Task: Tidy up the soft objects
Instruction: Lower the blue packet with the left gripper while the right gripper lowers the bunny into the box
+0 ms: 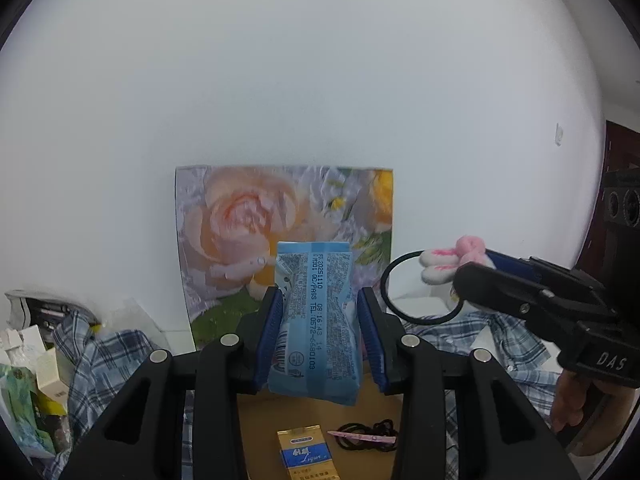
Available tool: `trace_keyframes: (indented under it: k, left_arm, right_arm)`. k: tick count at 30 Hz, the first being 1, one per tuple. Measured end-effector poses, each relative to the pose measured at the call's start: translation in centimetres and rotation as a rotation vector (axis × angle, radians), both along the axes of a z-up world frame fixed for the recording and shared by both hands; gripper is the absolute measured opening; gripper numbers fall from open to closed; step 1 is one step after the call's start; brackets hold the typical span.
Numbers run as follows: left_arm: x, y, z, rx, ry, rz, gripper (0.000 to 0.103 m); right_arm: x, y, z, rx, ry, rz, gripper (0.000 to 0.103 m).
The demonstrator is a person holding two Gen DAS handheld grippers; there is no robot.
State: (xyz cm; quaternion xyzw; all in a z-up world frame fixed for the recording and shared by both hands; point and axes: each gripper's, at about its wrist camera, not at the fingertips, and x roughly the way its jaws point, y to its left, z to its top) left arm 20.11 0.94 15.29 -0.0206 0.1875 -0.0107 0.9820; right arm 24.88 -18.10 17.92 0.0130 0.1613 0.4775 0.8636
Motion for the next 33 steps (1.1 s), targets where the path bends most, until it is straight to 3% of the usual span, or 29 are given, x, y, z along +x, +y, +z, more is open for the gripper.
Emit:
trace_keyframes:
  k: [19,33]
  left_arm:
    - [4.7,0.9,-6.5,-0.001,0.171,0.018,0.041]
    - [7.8,2.6,-12.1,-0.073,0.306,0.012,0.041]
  right_arm:
    - [4.1,1.8,-5.6,-0.084,0.147,0.002,0.037]
    - [6.3,2.9,-9.4,-0.138,0.238,-0.005,0.037]
